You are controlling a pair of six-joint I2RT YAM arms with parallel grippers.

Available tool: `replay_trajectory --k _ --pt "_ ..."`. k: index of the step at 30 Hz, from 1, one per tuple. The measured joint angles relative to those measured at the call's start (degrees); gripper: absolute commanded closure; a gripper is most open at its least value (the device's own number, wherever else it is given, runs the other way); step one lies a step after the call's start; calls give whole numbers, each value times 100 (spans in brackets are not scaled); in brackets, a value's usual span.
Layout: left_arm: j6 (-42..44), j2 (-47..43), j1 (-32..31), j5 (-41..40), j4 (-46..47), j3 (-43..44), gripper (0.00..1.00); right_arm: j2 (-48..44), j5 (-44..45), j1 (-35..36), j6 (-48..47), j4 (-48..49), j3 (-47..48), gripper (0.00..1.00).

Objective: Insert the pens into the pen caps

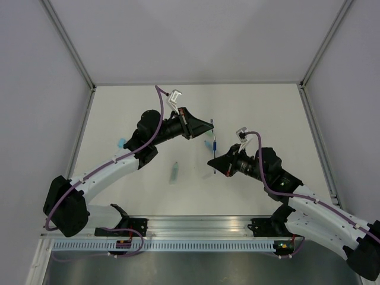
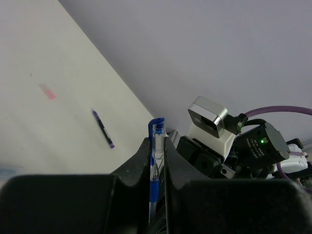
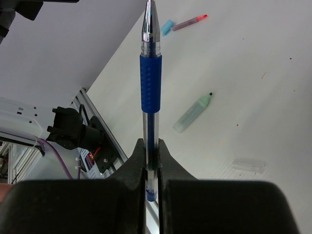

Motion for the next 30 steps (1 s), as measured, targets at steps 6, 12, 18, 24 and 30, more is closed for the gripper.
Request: replay_trajectory --k 6,12,18,24,30 --pt "63 -52 0 -20 -101 -2 98 44 0 55 9 20 0 100" --pt "103 -55 0 -28 -131 -7 98 125 2 146 9 24 4 100" --pt "151 -57 0 -46 -136 -7 98 151 28 223 7 24 15 100" --pt "264 -144 0 -140 -229 -33 98 164 50 247 9 24 81 100" --pt "361 -201 0 -149 -310 -173 98 170 90 275 7 22 168 100"
